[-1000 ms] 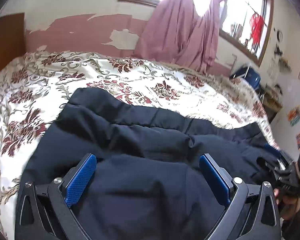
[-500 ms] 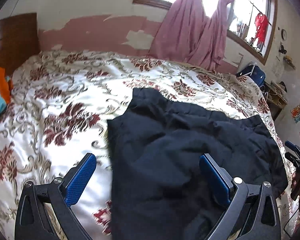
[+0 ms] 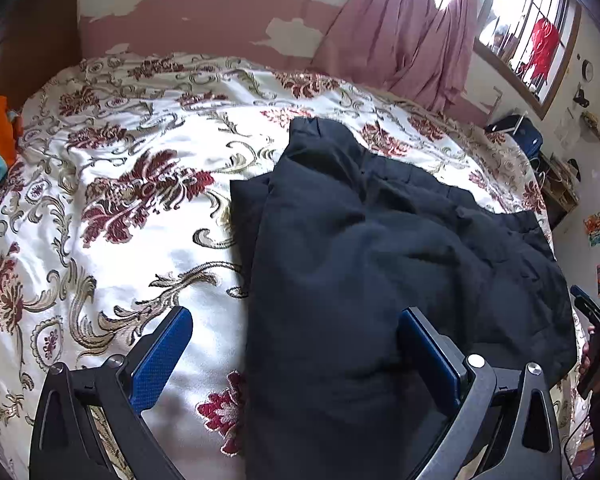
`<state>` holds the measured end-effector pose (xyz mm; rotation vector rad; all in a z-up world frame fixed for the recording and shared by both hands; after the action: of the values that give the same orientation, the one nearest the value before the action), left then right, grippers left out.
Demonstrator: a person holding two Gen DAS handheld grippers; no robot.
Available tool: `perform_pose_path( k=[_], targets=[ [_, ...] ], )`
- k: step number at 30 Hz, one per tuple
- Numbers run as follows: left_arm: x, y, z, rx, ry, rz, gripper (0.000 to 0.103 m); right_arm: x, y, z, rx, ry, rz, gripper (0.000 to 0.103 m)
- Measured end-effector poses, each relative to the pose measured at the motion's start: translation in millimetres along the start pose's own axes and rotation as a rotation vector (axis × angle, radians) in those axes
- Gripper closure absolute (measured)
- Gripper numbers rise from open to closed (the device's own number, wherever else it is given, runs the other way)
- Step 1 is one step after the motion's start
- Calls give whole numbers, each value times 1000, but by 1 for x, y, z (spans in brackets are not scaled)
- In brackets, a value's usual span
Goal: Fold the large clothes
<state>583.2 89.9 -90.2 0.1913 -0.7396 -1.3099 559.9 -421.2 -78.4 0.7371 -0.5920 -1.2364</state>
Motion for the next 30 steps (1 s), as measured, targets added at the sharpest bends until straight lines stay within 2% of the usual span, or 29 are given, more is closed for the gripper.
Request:
perform_pose_path(
  k=[4,10,14,17,30],
  targets=[
    [-3,-2,-11,-36,9,-17,0,11,-9,-25,-30,31,-67,2],
    [-13,-5,-23,-67,-54,19,0,15,-25,-53,-83,61,-74,2],
    [-18,-8,-29,-64,-99,44,0,21,-33,-61,-87,119,-123,1],
    [-17,-10,-31,-56,-101,32,0,26,-40,-66,-86,160,-158,1],
    [-16,-10,-35,-67,-123,20,0,24,-45,-69,-51,233,-174,1]
  ],
)
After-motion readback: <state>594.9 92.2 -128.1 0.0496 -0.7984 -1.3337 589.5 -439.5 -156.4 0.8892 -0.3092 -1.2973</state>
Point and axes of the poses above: each gripper's, at about its wrist camera, not at the fingertips, and z roughly against the way its jaws point, x to its right, y to its top, the point moved 2 cm from there along -z, roughly the way its jaws point, and after that the axes turned 14 degrees about z, right-handed, at the moved point
